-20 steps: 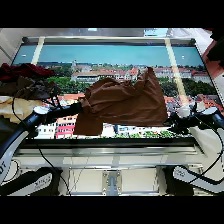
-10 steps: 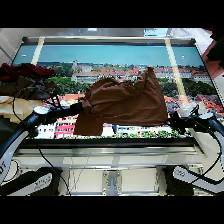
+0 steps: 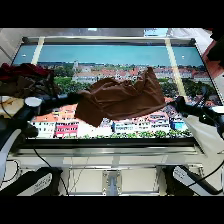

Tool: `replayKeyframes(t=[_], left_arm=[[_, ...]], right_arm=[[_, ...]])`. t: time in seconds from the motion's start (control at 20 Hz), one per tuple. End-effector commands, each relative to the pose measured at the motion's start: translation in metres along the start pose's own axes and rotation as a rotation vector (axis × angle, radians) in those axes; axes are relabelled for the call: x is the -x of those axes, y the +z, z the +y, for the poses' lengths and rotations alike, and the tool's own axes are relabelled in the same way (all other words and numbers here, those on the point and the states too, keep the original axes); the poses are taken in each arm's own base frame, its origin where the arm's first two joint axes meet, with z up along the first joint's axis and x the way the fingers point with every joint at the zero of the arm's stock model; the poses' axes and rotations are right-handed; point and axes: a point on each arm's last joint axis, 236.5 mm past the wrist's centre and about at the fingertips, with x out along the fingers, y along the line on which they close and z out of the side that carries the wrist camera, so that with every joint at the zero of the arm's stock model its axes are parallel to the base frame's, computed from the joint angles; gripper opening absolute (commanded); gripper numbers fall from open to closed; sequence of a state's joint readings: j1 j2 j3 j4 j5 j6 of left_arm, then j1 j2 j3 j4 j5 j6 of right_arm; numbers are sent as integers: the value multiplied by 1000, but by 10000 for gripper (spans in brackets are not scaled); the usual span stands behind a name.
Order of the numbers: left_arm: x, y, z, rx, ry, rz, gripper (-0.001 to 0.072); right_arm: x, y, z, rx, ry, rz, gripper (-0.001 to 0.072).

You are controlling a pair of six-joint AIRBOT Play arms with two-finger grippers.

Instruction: Fold the shirts.

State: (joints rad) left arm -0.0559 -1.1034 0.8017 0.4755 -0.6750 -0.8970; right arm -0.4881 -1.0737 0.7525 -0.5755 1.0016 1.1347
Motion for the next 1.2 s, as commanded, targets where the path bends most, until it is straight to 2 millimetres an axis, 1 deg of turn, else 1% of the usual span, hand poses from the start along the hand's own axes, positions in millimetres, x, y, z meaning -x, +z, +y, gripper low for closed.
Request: replayKeyframes(t=[0.0, 0.05, 0.1, 0.15, 0.2, 0.25, 0.35, 0.4, 0.45, 0.5, 0.55, 0.6, 0.65, 0.7, 0.75, 0.8, 0.85, 0.9, 0.95, 1.0, 1.05, 1.15], left_arm=[[65, 85, -77, -265, -68, -206, 10], [97, 110, -101, -371, -55, -286, 10], [129, 129, -122, -461, -29, -357, 10], [166, 145, -143, -531, 4, -436, 10], [202, 157, -162, -580, 37, -508, 10], [242, 168, -181, -621, 73, -591, 9], [315, 182, -214, -667, 126, -747, 9], [346, 186, -229, -686, 147, -813, 9], [373, 190, -241, -695, 164, -869, 9], [392, 192, -251, -709, 177, -901, 8], [401, 192, -257, -718, 175, -915, 8], [402, 193, -259, -720, 172, -910, 8], [393, 194, -256, -713, 171, -882, 8], [376, 197, -247, -699, 175, -832, 9], [348, 199, -231, -669, 178, -748, 8], [314, 199, -212, -639, 182, -644, 8], [272, 196, -188, -604, 185, -511, 9], [231, 190, -161, -568, 194, -380, 8], [187, 180, -130, -523, 203, -242, 9], [145, 170, -98, -477, 213, -124, 9], [108, 161, -69, -435, 222, -35, 9], [38, 139, -12, -351, 238, 110, 9]], right_arm=[[78, 32, 108, 396, 111, -179, 32], [108, 39, 138, 486, 115, -271, 32], [143, 44, 168, 581, 99, -373, 32], [180, 45, 194, 661, 68, -481, 31], [216, 44, 215, 718, 23, -589, 31], [256, 42, 234, 764, -31, -706, 31], [342, 33, 267, 833, -157, -967, 30], [384, 26, 280, 860, -220, -1089, 30], [417, 19, 292, 883, -273, -1182, 30], [441, 14, 303, 904, -299, -1246, 30], [455, 12, 315, 919, -291, -1292, 31], [460, 14, 324, 924, -265, -1312, 31], [453, 21, 329, 913, -221, -1293, 30], [432, 35, 328, 895, -171, -1225, 30], [399, 49, 321, 880, -131, -1106, 30], [360, 63, 310, 854, -91, -972, 31], [316, 76, 292, 820, -53, -827, 31], [274, 88, 269, 773, -26, -696, 31], [230, 97, 240, 717, -10, -564, 31], [190, 103, 208, 662, -15, -455, 31], [147, 104, 174, 616, -30, -347, 31], [68, 94, 112, 536, -62, -177, 32]])
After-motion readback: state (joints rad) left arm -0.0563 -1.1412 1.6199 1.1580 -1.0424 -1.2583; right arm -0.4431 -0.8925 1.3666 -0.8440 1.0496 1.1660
